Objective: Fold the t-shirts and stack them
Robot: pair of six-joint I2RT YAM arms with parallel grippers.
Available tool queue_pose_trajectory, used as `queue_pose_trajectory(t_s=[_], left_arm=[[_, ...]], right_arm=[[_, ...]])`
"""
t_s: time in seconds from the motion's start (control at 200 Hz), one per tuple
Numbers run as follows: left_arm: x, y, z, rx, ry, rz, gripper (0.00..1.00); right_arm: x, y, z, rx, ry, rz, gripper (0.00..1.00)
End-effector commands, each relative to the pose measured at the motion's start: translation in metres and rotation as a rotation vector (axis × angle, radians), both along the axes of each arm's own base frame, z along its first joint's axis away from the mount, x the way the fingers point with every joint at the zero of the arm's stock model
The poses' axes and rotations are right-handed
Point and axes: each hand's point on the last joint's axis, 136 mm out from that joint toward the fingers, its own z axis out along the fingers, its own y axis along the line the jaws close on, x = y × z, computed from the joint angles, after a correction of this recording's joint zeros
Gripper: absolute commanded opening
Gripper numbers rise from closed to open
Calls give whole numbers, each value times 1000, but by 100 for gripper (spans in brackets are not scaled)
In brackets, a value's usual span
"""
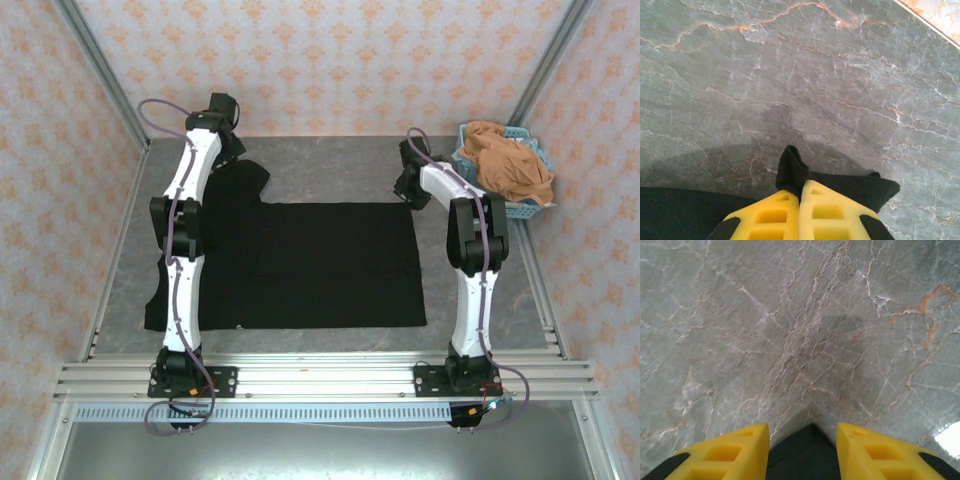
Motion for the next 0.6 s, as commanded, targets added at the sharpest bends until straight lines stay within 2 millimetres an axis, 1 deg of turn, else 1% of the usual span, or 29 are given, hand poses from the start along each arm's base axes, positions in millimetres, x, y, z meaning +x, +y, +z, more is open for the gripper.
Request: queue_pose_trajectory(t_s=[0.0, 0.065, 0.245, 0.31, 0.375, 0.455, 0.505, 0.595], left_arm=[[-4, -5, 3, -13, 6, -29, 0], [-4, -6, 3, -17, 5, -31, 0], [-3, -7, 3, -21, 4, -30, 0], [-4, -7, 2, -22, 9, -29, 0], [-5, -7, 2, -19, 13, -31, 0], [-6, -6, 4, -19, 13, -34, 0], [-5, -8, 5, -23, 9, -39, 0], [-3, -14, 7, -56, -6, -54, 0]], right_arm=[[-7, 1, -3, -3, 40, -10, 37], [-11, 1, -8, 1, 52, -22, 35], [-9, 5, -16, 20, 68, -17, 29], [-9, 5, -18, 23, 80, -18, 24], [-10, 5, -19, 23, 87, -25, 17], [-12, -1, -17, -6, 96, -43, 6], [-13, -7, -13, -33, 101, -53, 1], [-9, -22, -1, -88, 94, -68, 0]])
